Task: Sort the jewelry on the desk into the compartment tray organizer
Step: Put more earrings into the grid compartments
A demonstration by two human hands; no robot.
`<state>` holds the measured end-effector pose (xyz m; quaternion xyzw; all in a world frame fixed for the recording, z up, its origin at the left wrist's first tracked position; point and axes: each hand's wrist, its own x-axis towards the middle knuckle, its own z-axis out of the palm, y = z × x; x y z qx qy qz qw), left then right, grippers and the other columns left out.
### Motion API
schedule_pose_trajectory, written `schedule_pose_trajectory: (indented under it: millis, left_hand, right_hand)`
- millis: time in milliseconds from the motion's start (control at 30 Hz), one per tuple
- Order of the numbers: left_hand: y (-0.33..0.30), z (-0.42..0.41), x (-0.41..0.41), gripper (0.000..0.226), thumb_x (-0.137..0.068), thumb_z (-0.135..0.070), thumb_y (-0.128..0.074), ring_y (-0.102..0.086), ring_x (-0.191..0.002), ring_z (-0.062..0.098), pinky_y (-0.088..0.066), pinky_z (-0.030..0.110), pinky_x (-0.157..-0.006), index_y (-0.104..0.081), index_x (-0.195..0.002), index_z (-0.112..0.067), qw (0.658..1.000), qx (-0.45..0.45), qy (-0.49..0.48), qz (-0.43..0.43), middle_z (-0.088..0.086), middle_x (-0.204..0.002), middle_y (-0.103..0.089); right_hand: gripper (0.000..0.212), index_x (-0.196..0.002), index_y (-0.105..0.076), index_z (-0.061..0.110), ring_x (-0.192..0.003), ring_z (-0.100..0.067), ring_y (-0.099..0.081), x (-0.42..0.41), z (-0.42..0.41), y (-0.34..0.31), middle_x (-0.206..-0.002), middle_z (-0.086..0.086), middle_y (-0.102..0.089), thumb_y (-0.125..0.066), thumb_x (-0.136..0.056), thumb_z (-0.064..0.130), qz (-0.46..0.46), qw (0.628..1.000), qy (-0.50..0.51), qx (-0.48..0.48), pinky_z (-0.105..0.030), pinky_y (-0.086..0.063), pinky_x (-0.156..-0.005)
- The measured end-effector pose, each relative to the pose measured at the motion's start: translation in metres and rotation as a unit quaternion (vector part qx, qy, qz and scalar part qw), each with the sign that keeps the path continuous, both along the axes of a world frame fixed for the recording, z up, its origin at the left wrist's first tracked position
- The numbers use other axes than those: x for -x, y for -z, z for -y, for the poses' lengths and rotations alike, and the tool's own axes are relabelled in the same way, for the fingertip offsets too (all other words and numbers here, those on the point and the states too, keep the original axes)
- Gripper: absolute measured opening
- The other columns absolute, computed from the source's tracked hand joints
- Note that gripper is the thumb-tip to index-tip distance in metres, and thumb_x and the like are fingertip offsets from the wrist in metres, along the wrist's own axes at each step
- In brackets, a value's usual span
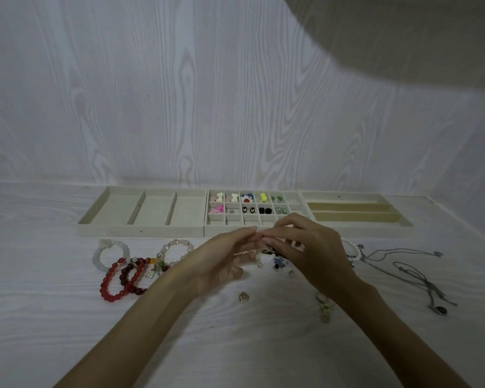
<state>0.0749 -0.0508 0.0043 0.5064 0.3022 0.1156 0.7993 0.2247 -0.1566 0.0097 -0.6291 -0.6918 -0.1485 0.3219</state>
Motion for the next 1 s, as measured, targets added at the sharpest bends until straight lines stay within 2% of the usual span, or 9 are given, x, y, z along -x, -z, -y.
schedule_pose_trajectory:
  millis: [200, 300, 367, 433, 533, 600, 767, 833, 1000]
  left_hand:
    - [0.001, -0.017, -0.005, 0.029, -0.092, -0.042, -0.052, -0.055, -0.057, 0.001, -0.029, 0.014, -0.034, -0.074, -0.092, -0.022, 0.999, -0.035, 0.032, -0.016, -0.009, -0.078, -0.064]
    - [-0.007, -0.029, -0.006, 0.028, -0.094, -0.043, -0.048, -0.055, -0.054, -0.002, -0.033, 0.013, -0.035, -0.069, -0.101, -0.026, 0.989, -0.136, 0.028, -0.05, -0.015, -0.069, -0.065]
    - [-0.014, -0.042, -0.004, 0.026, -0.096, -0.039, -0.046, -0.056, -0.053, -0.006, -0.04, 0.008, -0.04, -0.068, -0.101, -0.026, 0.958, -0.272, 0.014, -0.087, -0.019, -0.067, -0.067]
    - [-0.017, -0.062, 0.0, 0.026, -0.097, -0.031, -0.048, -0.059, -0.068, -0.002, -0.046, 0.008, -0.059, -0.071, -0.103, -0.02, 0.91, -0.398, -0.008, -0.113, -0.014, -0.08, -0.069]
    - [-0.017, -0.092, 0.003, 0.024, -0.094, -0.039, -0.051, -0.061, -0.095, 0.013, -0.049, 0.031, -0.085, -0.068, -0.106, -0.026, 0.817, -0.531, -0.046, -0.223, -0.006, -0.102, -0.068]
    - [-0.014, -0.103, 0.003, 0.019, -0.093, -0.042, -0.051, -0.061, -0.097, 0.015, -0.046, 0.03, -0.08, -0.065, -0.102, -0.034, 0.785, -0.558, -0.075, -0.259, -0.008, -0.104, -0.067]
    - [-0.002, -0.114, 0.002, 0.012, -0.091, -0.038, -0.055, -0.061, -0.095, 0.013, -0.039, 0.028, -0.071, -0.064, -0.099, -0.038, 0.758, -0.597, -0.058, -0.258, -0.012, -0.103, -0.066]
    - [0.003, -0.114, 0.002, 0.016, -0.09, -0.036, -0.059, -0.059, -0.102, 0.012, -0.039, 0.027, -0.075, -0.065, -0.104, -0.037, 0.745, -0.611, -0.015, -0.267, -0.012, -0.11, -0.064]
    - [0.007, -0.113, -0.001, 0.028, -0.087, -0.034, -0.062, -0.055, -0.112, 0.015, -0.037, 0.025, -0.079, -0.063, -0.115, -0.033, 0.731, -0.621, -0.004, -0.282, -0.008, -0.121, -0.063]
  right_hand:
    - [0.013, -0.091, -0.072, 0.021, -0.059, -0.006, -0.057, -0.008, -0.011, -0.006, -0.085, 0.008, -0.065, -0.067, -0.083, 0.03, 0.059, 0.996, -0.036, 0.051, -0.02, -0.044, -0.048]
    - [0.012, -0.09, -0.072, 0.023, -0.061, 0.001, -0.051, -0.014, -0.023, -0.008, -0.081, 0.012, -0.061, -0.07, -0.08, 0.029, -0.011, 0.997, -0.021, 0.075, -0.018, -0.043, -0.052]
    - [0.014, -0.089, -0.073, 0.024, -0.062, 0.001, -0.049, -0.022, -0.034, -0.014, -0.076, 0.015, -0.056, -0.07, -0.078, 0.032, -0.067, 0.995, -0.001, 0.074, -0.019, -0.041, -0.055]
    - [0.013, -0.085, -0.075, 0.024, -0.061, -0.008, -0.049, -0.03, -0.048, -0.023, -0.071, 0.01, -0.057, -0.074, -0.074, 0.031, -0.127, 0.99, 0.01, 0.064, -0.027, -0.041, -0.056]
    - [0.011, -0.079, -0.076, 0.027, -0.06, -0.016, -0.048, -0.038, -0.072, -0.036, -0.066, 0.001, -0.057, -0.078, -0.07, 0.033, -0.199, 0.975, 0.014, 0.093, -0.034, -0.04, -0.059]
    - [0.01, -0.077, -0.076, 0.027, -0.054, -0.01, -0.041, -0.042, -0.085, -0.04, -0.061, 0.001, -0.054, -0.078, -0.069, 0.034, -0.221, 0.967, 0.015, 0.128, -0.029, -0.035, -0.057]
    - [0.007, -0.078, -0.076, 0.027, -0.041, -0.004, -0.032, -0.047, -0.105, -0.035, -0.049, -0.001, -0.053, -0.077, -0.073, 0.033, -0.224, 0.946, 0.016, 0.235, -0.015, -0.026, -0.047]
    - [0.008, -0.081, -0.077, 0.023, -0.035, -0.004, -0.033, -0.046, -0.109, -0.028, -0.045, 0.005, -0.053, -0.076, -0.075, 0.028, -0.216, 0.939, 0.015, 0.269, -0.011, -0.024, -0.043]
    - [0.008, -0.083, -0.077, 0.018, -0.033, -0.001, -0.045, -0.045, -0.114, -0.013, -0.056, -0.007, -0.065, -0.075, -0.077, 0.023, -0.219, 0.927, 0.007, 0.305, -0.01, -0.032, -0.039]
